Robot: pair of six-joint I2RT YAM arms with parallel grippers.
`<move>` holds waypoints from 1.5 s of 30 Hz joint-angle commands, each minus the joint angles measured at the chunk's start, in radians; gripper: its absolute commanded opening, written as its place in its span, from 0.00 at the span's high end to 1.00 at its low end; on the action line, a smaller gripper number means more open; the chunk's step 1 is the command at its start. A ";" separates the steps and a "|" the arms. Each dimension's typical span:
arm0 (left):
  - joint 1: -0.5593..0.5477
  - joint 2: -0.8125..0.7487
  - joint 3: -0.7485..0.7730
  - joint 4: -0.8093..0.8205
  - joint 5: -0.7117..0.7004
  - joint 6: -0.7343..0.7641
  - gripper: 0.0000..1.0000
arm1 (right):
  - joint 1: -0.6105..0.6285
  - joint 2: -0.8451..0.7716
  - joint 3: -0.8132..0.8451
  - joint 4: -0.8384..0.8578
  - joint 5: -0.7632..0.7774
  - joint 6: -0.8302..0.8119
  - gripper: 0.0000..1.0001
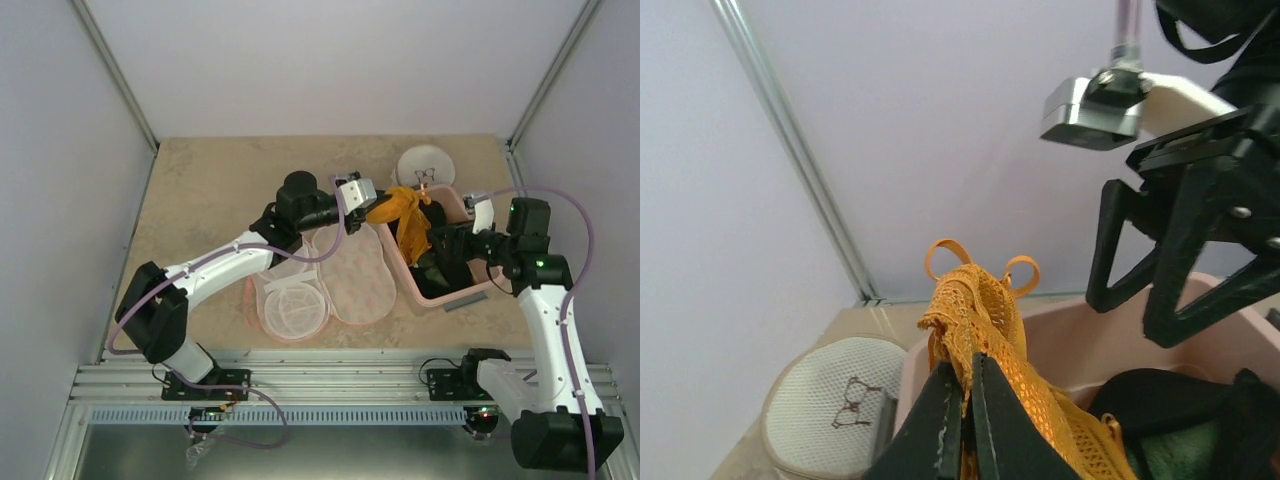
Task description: Unzip the laundry bag and remove the bra
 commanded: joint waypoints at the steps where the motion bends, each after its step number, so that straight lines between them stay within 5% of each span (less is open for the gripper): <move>1: 0.015 0.008 0.090 0.011 0.013 0.019 1.00 | 0.008 -0.049 0.028 0.120 -0.027 -0.092 0.39; 6: 0.015 0.015 0.258 -0.201 -0.036 0.043 1.00 | 0.044 -0.188 -0.033 0.256 0.067 -0.191 0.34; 12: 0.010 0.065 0.524 -0.489 -0.103 -0.008 1.00 | 0.110 -0.147 -0.035 0.272 0.047 -0.245 0.24; 19: -0.004 0.078 0.664 -0.590 -0.037 0.001 1.00 | 0.107 -0.143 -0.060 0.375 0.051 -0.311 0.07; 30: -0.002 0.126 1.024 -0.857 0.155 0.161 1.00 | -0.157 -0.197 -0.149 0.694 -0.613 -0.288 0.04; 35: -0.002 0.127 1.109 -0.915 0.175 0.205 1.00 | -0.197 -0.164 -0.077 0.676 -0.693 -0.278 0.04; 45: -0.002 0.115 1.145 -0.929 0.179 0.228 1.00 | -0.213 -0.174 -0.062 0.683 -0.602 -0.222 0.04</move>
